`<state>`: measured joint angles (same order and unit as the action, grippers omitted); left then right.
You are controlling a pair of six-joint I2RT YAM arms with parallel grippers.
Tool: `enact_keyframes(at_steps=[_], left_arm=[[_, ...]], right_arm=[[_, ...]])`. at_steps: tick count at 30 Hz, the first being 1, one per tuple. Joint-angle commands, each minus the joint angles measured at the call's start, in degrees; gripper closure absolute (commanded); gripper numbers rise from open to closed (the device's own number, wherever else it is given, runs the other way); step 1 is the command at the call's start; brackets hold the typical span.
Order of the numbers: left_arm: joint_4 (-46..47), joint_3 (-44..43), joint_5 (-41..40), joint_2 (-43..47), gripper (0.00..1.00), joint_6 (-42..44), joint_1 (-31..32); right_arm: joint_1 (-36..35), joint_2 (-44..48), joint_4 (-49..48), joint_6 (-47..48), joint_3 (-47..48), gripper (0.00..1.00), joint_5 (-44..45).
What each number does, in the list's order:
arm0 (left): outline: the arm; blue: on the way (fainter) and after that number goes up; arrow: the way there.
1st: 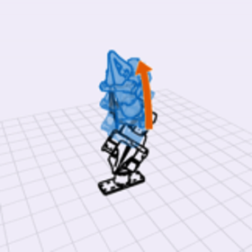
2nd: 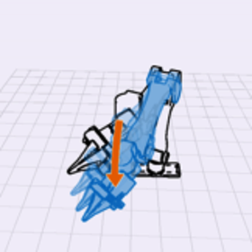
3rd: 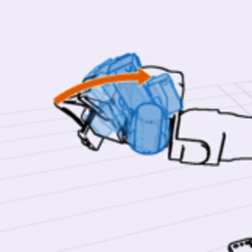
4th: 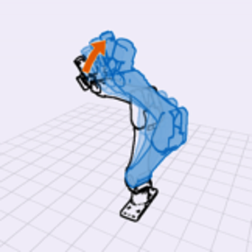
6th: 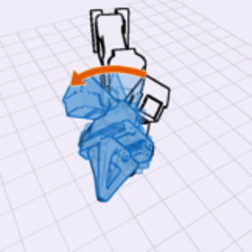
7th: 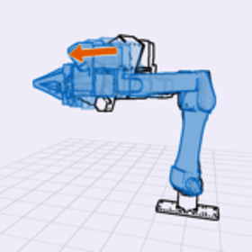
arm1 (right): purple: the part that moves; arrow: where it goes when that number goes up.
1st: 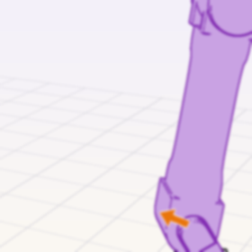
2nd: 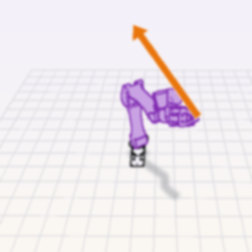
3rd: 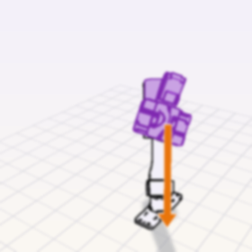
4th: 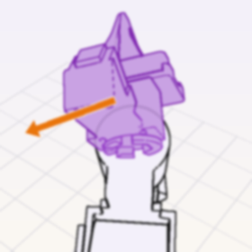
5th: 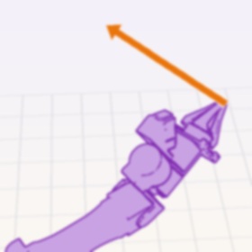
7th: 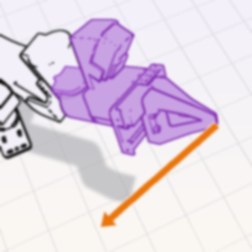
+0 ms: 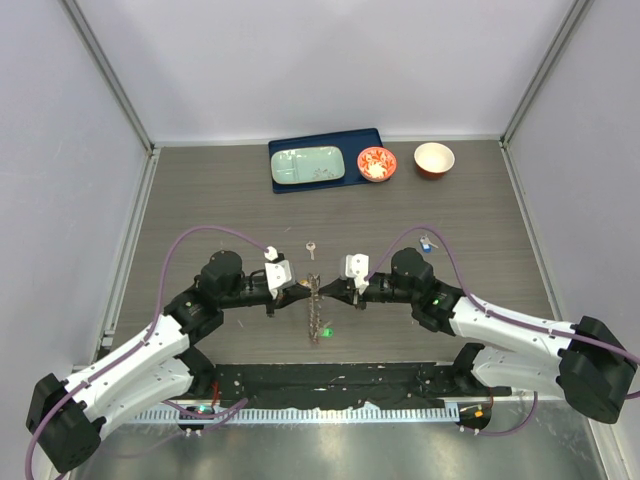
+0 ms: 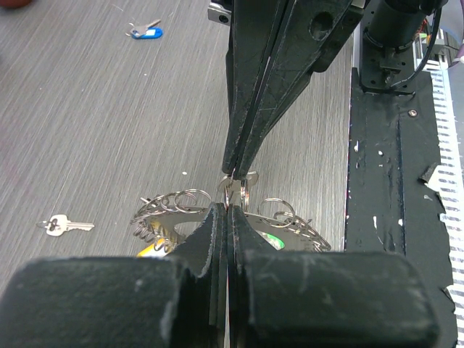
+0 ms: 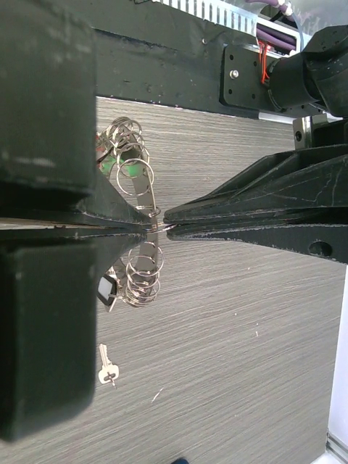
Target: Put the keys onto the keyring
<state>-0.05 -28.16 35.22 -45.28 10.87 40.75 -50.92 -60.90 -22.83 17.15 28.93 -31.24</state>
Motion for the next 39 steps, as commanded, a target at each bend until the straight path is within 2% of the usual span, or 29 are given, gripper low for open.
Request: enact_keyframes(at_steps=[1, 13, 39], left_arm=[[4.98, -1.54, 1.96, 0.45, 1.00, -0.33, 0.12], [4.89, -1.54, 1.60, 0.36, 1.00, -0.33, 0.20], [6.38, -1.10, 2.31, 0.28, 1.00, -1.38, 0.12]], right_arm=[[-0.24, 0.52, -2.13, 0.78, 0.60, 0.99, 0.74], [-0.32, 2.99, -1.69, 1.05, -0.54, 0.99, 3.21], [-0.32, 1.49, -3.19, 0.17, -0.28, 0.99, -0.92]])
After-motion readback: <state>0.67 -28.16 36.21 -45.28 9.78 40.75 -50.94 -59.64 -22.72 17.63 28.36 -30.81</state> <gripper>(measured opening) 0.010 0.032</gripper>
